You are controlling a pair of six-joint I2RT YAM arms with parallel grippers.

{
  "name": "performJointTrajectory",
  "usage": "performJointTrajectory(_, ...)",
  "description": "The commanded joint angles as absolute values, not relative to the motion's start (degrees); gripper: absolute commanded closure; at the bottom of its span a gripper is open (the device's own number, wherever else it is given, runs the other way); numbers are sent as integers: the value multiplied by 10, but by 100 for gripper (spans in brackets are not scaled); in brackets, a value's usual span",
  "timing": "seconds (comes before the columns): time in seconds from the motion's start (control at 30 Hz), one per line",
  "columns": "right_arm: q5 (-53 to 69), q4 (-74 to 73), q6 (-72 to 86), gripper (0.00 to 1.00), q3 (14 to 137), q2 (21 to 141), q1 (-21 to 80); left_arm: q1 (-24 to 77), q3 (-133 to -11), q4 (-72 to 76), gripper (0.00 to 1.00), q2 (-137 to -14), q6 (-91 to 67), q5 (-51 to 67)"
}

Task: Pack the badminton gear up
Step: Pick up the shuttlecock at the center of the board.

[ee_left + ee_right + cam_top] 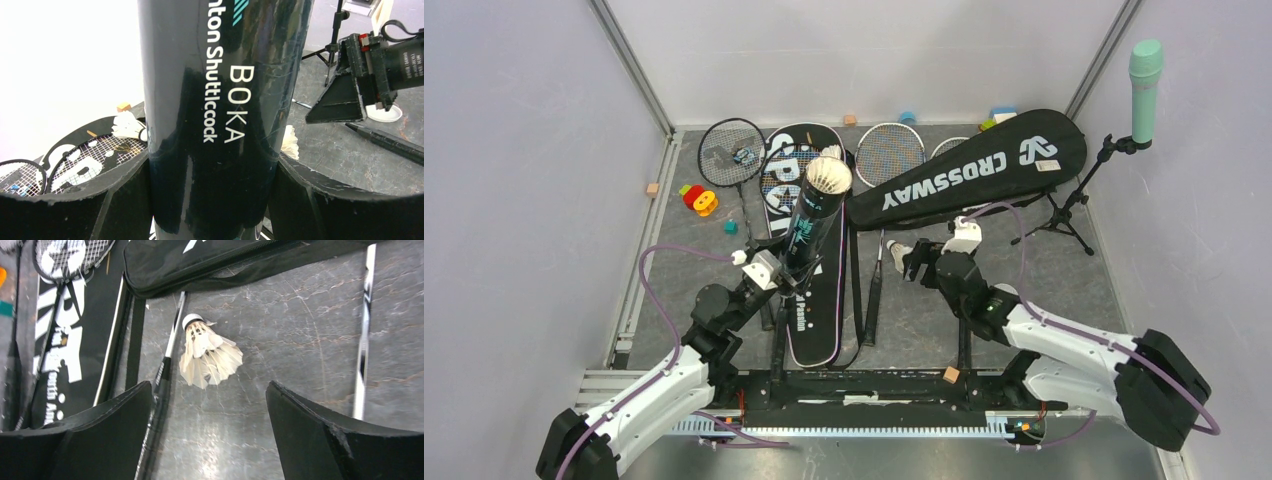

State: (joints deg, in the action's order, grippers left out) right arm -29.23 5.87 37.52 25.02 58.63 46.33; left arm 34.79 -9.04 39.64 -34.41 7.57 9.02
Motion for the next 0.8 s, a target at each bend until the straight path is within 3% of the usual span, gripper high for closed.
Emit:
performJointTrajectory(0.0,-334,219,462,13,232,631,463,349,-98,454,82,-334,57,80)
performJointTrajectory(0.17,-326,287,494,22,225,691,459,349,-96,454,82,-329,57,80)
performJointTrajectory(0.33,-298,320,522,38,238,751,449,349,-96,453,82,-329,57,79)
performJointTrajectory(0.53,-272,336,541,43,257,810,435,349,-96,451,82,-328,58,76)
performJointTrajectory(0.63,-271,369,542,59,258,831,427,349,-96,450,82,-327,58,76)
performJointTrajectory(0.77,-256,407,512,89,258,839,417,349,-96,447,82,-327,63,75)
